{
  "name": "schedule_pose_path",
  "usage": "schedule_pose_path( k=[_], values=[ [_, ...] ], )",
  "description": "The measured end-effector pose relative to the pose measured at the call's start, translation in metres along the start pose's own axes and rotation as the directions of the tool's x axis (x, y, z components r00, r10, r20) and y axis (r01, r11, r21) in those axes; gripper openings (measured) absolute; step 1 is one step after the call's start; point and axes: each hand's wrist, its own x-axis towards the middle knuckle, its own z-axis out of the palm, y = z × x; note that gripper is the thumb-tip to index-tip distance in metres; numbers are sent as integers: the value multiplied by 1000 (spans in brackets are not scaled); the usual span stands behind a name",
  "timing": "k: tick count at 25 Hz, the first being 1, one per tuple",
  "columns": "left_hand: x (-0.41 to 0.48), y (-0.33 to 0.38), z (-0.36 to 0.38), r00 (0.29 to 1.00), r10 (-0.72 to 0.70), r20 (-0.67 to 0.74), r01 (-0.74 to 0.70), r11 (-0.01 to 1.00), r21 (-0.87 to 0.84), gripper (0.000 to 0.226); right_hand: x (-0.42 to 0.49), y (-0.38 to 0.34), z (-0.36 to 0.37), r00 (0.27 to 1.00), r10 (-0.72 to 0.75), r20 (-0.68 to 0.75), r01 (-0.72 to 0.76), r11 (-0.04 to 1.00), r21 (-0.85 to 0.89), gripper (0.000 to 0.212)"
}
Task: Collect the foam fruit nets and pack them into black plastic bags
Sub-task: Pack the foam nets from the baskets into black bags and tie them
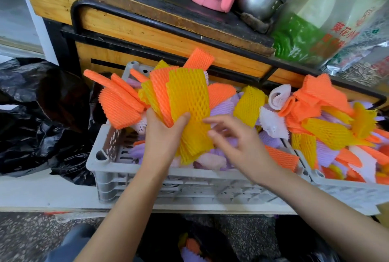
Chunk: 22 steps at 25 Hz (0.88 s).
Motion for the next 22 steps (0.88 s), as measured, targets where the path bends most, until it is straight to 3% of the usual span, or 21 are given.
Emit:
schedule_pose_path(
  k=[2, 4, 6, 9, 13, 16, 20, 22],
  values=[
    [-1, 1, 11, 1000, 6, 13, -6, 1000, 24, 41, 3, 30, -27, 974, 102, -204, -119, 990, -73, 29],
    [-2, -1, 22, 999, 8, 31, -9, 1000, 22, 40, 5, 72, -53, 917, 199, -346, -303, 910, -282, 45],
    [-1, -7, 33, 998, -16, 53, 17, 1000, -5, 39, 2, 109, -69, 881, 288, -375, -438, 796, -418, 62],
    [-2, -11, 46, 995, -37, 93, 38, 999, -6, 42, 0, 139, -79, 863, 339, -375, -496, 705, -506, 71],
    [3, -18, 51, 991, -50, 127, 49, 999, 6, 46, 6, 151, -84, 874, 320, -367, -483, 658, -578, 45],
    [9, -20, 48, 996, 21, 85, -30, 993, 110, 59, 10, 135, -92, 859, 262, -440, -477, 720, -503, 29],
    [9, -13, 44, 962, 270, -41, -241, 910, 337, 64, 15, 81, -98, 770, 125, -626, -401, 858, -321, 22],
    [9, -12, 44, 945, 323, -46, -285, 885, 368, 65, 19, 54, -86, 802, 138, -581, -312, 926, -211, 15]
  ],
)
